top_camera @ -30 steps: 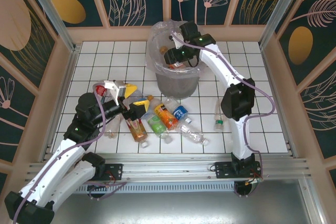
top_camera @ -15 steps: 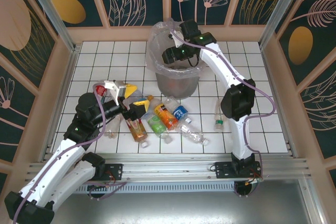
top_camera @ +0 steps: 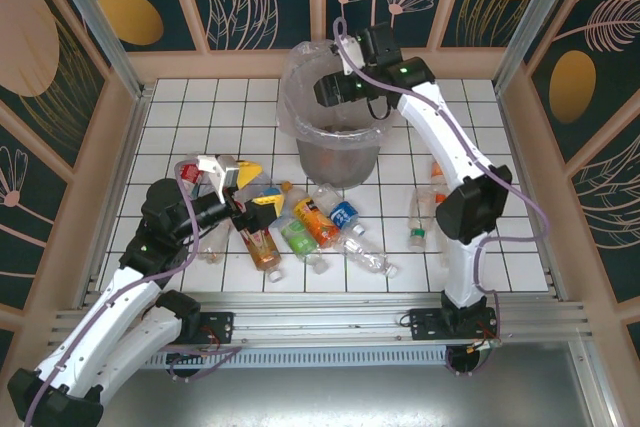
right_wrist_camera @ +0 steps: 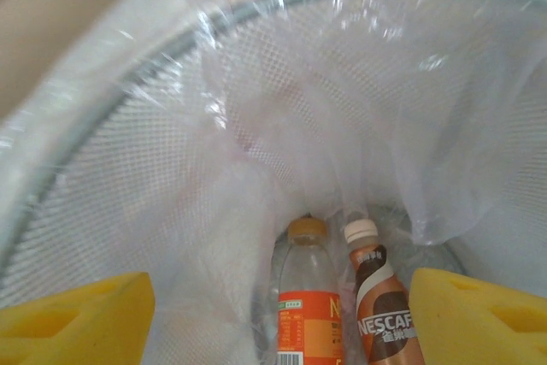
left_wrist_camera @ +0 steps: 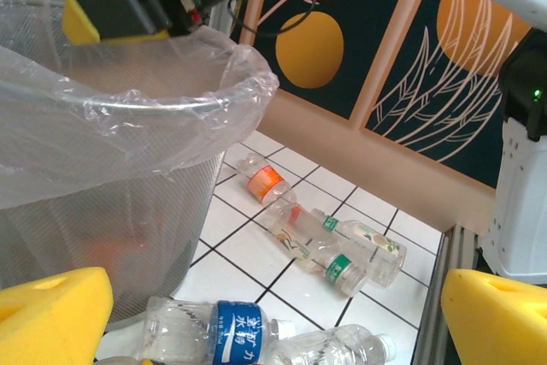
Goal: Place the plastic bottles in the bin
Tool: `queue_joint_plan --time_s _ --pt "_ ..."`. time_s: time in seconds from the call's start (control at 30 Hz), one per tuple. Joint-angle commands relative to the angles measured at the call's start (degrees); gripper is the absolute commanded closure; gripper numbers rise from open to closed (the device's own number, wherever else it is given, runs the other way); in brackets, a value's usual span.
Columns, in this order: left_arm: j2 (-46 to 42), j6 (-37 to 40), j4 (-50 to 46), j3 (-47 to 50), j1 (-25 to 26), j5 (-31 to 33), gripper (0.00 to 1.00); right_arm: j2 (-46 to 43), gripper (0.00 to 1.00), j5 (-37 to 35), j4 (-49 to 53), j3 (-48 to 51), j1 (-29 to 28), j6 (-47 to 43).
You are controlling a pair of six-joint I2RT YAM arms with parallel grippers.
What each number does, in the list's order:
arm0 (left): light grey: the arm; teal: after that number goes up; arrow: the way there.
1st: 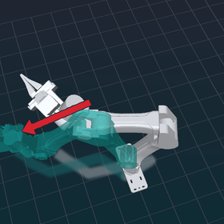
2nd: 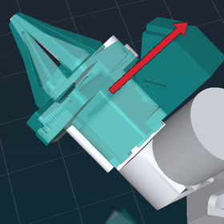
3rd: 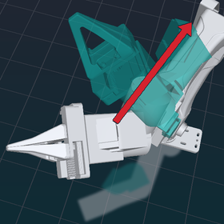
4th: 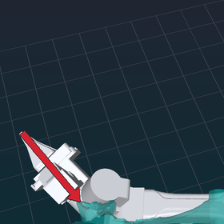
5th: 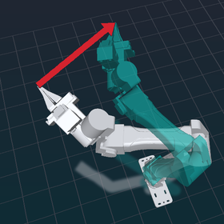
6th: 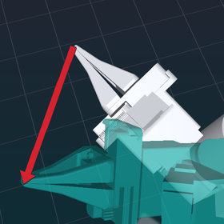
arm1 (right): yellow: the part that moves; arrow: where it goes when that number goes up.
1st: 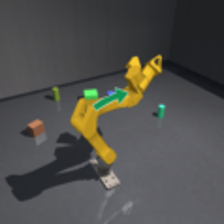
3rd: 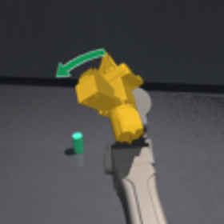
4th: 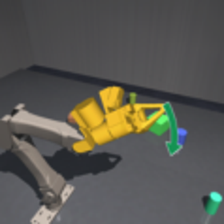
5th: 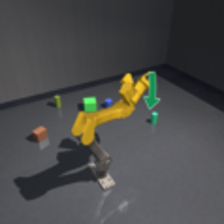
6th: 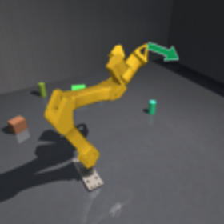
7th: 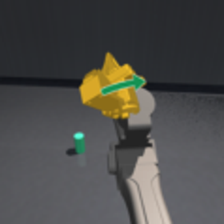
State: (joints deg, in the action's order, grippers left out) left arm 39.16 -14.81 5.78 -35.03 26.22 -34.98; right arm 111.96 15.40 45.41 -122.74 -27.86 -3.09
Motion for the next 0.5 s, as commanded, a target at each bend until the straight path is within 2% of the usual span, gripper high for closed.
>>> queue_joint_plan --time_s 0.0,0.47 --pt "-0.3 1.1 0.6 -0.1 0.2 -3.1 0.02 -5.6 0.21 -2.0 -4.2 3.1 0.2 1.4" --pt "-0.7 1.2 0.5 -0.4 0.2 -5.5 0.01 -31.1 0.22 -6.5 -21.6 28.8 0.2 6.1"
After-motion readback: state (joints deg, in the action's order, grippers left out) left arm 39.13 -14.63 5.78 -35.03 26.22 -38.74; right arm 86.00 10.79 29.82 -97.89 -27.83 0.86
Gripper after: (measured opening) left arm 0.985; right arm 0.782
